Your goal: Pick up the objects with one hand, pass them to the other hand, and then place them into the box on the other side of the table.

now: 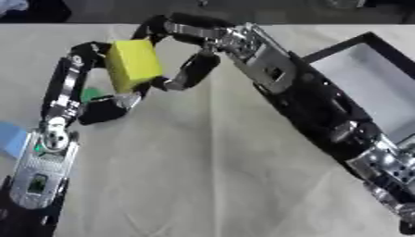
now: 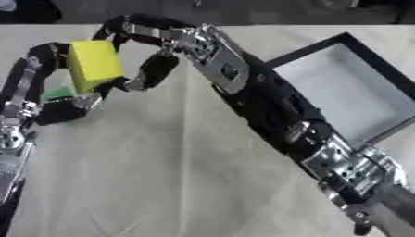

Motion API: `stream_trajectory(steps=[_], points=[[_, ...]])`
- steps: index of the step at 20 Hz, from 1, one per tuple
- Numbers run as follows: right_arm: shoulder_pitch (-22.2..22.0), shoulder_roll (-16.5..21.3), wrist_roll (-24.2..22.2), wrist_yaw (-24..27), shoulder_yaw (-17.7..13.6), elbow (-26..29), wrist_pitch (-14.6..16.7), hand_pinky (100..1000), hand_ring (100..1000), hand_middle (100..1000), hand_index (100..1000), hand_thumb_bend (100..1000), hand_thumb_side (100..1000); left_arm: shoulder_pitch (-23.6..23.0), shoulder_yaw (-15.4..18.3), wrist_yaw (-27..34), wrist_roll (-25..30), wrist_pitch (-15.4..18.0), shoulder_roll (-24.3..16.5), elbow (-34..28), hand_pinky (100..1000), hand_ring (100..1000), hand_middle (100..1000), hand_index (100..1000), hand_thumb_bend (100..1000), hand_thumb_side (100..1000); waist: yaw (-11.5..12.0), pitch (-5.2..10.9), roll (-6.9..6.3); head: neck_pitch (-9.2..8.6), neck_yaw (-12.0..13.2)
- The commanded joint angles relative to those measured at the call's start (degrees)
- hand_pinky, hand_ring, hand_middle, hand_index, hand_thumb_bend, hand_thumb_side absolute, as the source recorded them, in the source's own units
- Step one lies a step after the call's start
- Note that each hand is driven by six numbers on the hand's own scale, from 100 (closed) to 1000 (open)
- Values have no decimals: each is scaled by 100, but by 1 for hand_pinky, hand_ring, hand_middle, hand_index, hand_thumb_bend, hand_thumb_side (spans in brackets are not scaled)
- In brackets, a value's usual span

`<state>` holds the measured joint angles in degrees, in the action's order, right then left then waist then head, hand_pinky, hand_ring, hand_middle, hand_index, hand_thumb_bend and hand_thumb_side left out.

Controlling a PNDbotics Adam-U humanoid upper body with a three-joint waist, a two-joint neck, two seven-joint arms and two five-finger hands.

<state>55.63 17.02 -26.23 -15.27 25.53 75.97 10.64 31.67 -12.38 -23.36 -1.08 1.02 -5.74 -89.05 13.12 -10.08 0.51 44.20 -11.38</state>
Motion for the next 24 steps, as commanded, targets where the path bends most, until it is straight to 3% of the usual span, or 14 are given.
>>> stream_trajectory(steps=[1,8,9,10,12,13,14,17,24], points=[[84,84,-88,159,-47,75,-14,894,728,747,748,127,100,64,-19,59,48,46,53,-33,730,553,353,456,100,100,7,4,37,-8,-12],[52,73,-255,644,-65,59,-162,883,675,633,656,100,100,73,12,40,82,-45,87,85,738,569,388,495,100,100,2,-3,35,-8,-14],[48,78,-267,685,-73,56,-182,879,668,621,645,100,100,71,17,27,91,-57,85,91,744,578,404,512,134,100,1,-1,33,-8,-18],[46,84,-276,719,-80,53,-201,877,664,613,637,100,100,69,22,8,91,-70,83,94,750,587,418,525,174,100,0,1,31,-8,-21],[41,92,-266,768,-98,43,-248,867,646,582,603,100,100,66,27,-35,72,-81,79,88,788,652,501,609,350,100,-3,5,26,-8,-30],[41,96,-259,790,-101,41,-275,859,640,572,591,100,100,64,23,-70,67,-70,76,82,813,698,561,681,488,129,-4,8,24,-8,-36],[43,101,-259,811,-103,41,-305,854,636,563,582,100,100,65,22,-125,63,-51,71,73,836,739,611,770,624,225,-5,10,22,-8,-42],[57,123,-247,869,-116,60,-372,849,632,553,570,107,100,67,34,-386,-37,21,63,36,863,781,660,834,744,319,-10,15,18,-8,-56],[81,220,-181,932,-157,106,-394,845,630,544,562,148,100,49,46,-857,-204,55,47,27,891,814,698,872,989,556,-37,35,19,-8,-86]])
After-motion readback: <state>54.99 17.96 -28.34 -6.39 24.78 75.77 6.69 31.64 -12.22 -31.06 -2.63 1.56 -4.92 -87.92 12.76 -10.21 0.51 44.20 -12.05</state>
